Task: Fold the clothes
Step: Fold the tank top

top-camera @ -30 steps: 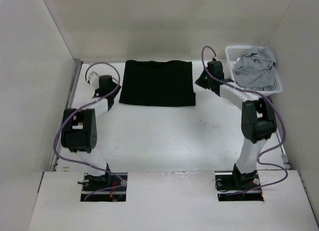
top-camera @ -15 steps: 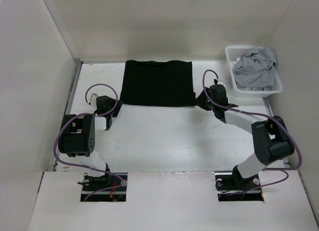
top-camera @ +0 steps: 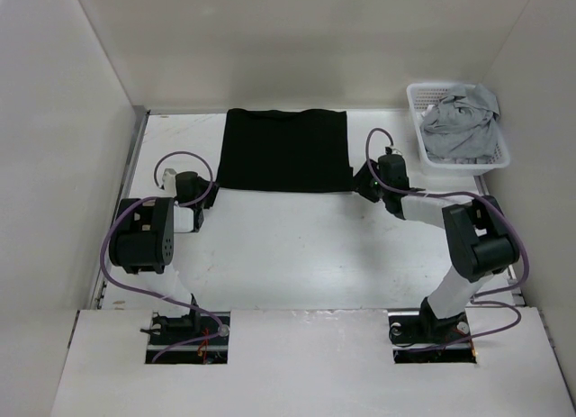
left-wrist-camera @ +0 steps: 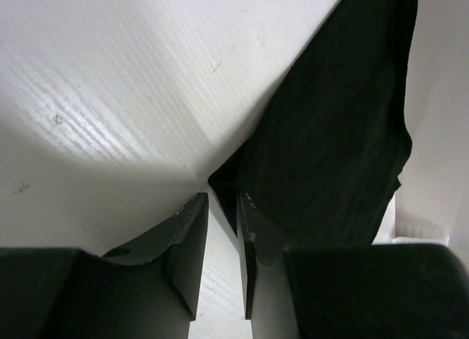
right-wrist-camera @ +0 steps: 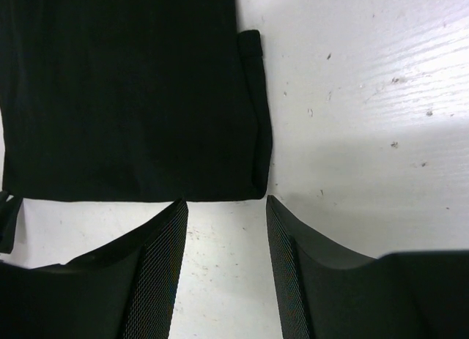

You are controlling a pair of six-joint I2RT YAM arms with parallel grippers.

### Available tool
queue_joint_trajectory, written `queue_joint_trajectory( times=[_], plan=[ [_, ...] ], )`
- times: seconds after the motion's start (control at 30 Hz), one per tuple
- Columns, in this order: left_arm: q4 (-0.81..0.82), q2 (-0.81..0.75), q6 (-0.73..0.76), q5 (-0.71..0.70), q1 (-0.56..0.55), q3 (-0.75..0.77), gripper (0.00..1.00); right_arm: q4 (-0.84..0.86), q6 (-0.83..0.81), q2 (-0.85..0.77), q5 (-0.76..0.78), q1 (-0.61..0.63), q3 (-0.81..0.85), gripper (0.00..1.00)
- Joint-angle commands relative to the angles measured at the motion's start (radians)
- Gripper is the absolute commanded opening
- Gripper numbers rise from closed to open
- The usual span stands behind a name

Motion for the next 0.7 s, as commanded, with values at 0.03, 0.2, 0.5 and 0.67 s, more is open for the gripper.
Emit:
queue_joint_trajectory(
  times=[0.03,0.2,0.5,0.67],
  plan=[
    [0.015,0.034,-0.011,-0.04,0.0,0.041,0.24,0.052,0.04,0.05,-0.038,-0.015,0.041,0.5],
    [0.012,0.021,-0.006,-0.062,0.001,0.024,0.27,0.056,0.072,0.079,-0.052,-0.032,0.048,0.48],
    [0.001,0.037,0.002,-0.071,-0.002,0.036,0.3,0.056,0.086,0.085,-0.052,-0.035,0.043,0.48],
    [0.006,0.042,0.006,-0.06,-0.003,0.043,0.22,0.058,0.103,0.099,-0.05,-0.036,0.054,0.43]
  ],
)
